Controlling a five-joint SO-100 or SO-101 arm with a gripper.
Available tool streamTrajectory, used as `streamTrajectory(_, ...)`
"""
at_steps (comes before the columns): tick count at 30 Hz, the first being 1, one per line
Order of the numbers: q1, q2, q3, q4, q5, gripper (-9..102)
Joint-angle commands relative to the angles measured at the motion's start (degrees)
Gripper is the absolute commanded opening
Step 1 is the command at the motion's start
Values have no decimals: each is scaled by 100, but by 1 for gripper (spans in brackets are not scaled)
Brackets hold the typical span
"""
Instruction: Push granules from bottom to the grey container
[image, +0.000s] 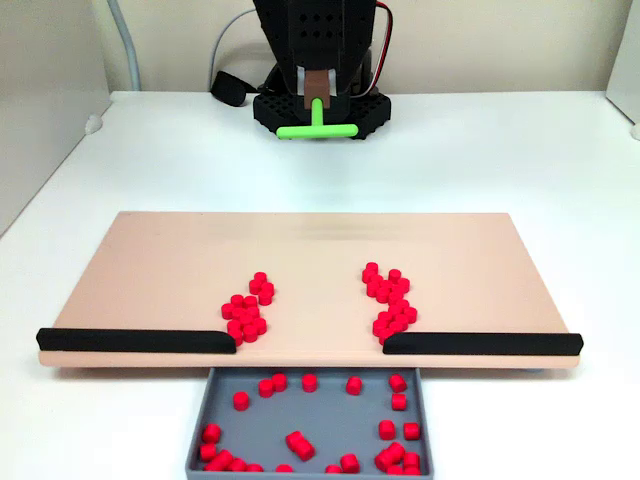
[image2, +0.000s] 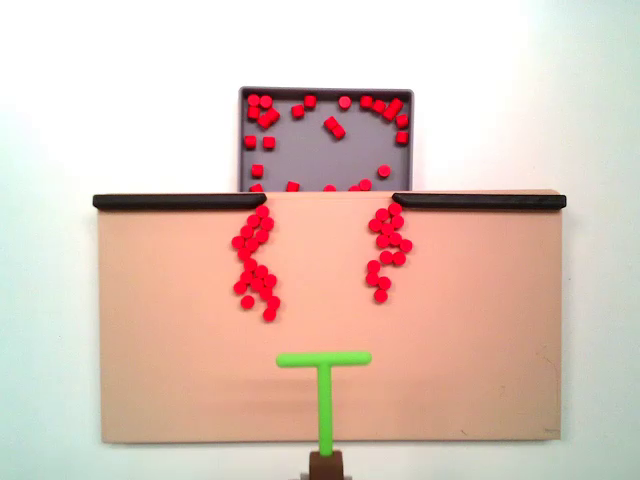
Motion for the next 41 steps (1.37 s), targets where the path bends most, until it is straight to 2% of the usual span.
streamTrajectory(1, 44, 712, 554, -105, -26, 0)
streamTrajectory(5, 44, 1266, 1327, -413, -18, 0)
streamTrajectory(10, 97, 1318, 1477, -413, 35, 0)
streamTrajectory(41, 123, 1230, 1468, -413, 211, 0)
